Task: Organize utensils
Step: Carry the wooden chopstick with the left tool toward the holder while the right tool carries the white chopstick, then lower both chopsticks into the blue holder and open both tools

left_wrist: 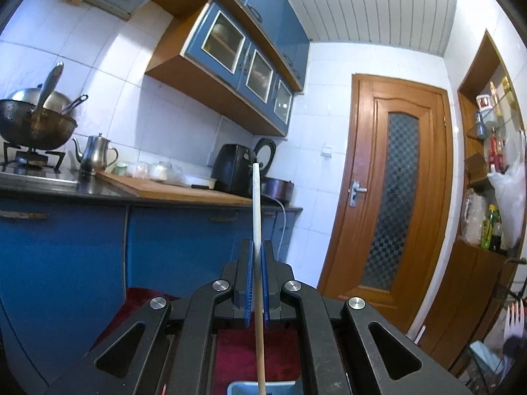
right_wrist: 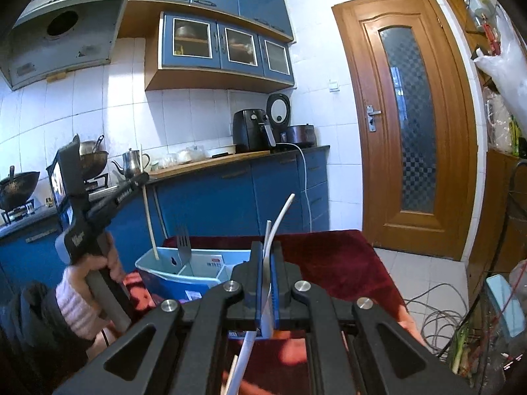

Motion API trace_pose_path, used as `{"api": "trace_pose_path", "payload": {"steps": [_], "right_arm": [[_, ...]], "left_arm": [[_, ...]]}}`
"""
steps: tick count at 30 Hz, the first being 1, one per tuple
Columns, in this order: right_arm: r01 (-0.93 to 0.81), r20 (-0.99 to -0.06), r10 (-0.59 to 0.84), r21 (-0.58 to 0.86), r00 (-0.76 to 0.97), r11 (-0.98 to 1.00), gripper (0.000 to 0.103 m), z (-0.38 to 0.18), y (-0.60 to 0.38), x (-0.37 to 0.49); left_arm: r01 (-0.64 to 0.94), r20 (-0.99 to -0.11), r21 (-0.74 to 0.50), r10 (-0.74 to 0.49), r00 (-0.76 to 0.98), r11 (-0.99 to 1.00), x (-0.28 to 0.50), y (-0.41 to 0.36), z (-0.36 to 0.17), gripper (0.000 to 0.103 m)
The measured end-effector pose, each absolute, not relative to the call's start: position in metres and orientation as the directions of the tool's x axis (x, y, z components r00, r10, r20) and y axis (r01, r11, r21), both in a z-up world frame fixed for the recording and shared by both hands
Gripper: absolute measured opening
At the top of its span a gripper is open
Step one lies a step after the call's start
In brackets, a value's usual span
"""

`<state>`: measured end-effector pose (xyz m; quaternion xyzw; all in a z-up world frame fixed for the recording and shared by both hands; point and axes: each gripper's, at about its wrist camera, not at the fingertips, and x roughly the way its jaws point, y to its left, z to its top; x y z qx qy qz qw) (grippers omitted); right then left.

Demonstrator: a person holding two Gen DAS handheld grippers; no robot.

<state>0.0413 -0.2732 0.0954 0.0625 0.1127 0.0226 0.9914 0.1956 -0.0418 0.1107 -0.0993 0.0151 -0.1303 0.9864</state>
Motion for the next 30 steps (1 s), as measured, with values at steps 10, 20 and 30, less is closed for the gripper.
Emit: {"api": "trace_pose_path", "payload": {"steps": [10,20,30], "right_arm": [[-0.021,-0.116,0.03,0.072,0.993,0.997,0.006,0.115,-0.268,0.085],[0.018,-0.073,-0.024,-0.08,0.997,0.997,0.006,0.098,-0.234,0.145],[-0.107,-0.21,0.089,-0.076,0.974,0.991,0.006,0.076,-0.223,0.157]], "left_arm": [[0.264,-0.107,-0.167,-0.283,0.953,0.95,0.19,-0.035,0.084,0.004],[0.283,-0.15,-0.164,-0.308,0.939,0.945,0.187,-0.03,0.072,0.004],[0.298,-0.221,-0.192,-0.337,0.915,0.935,0.184,-0.027,0.062,0.006]]}}
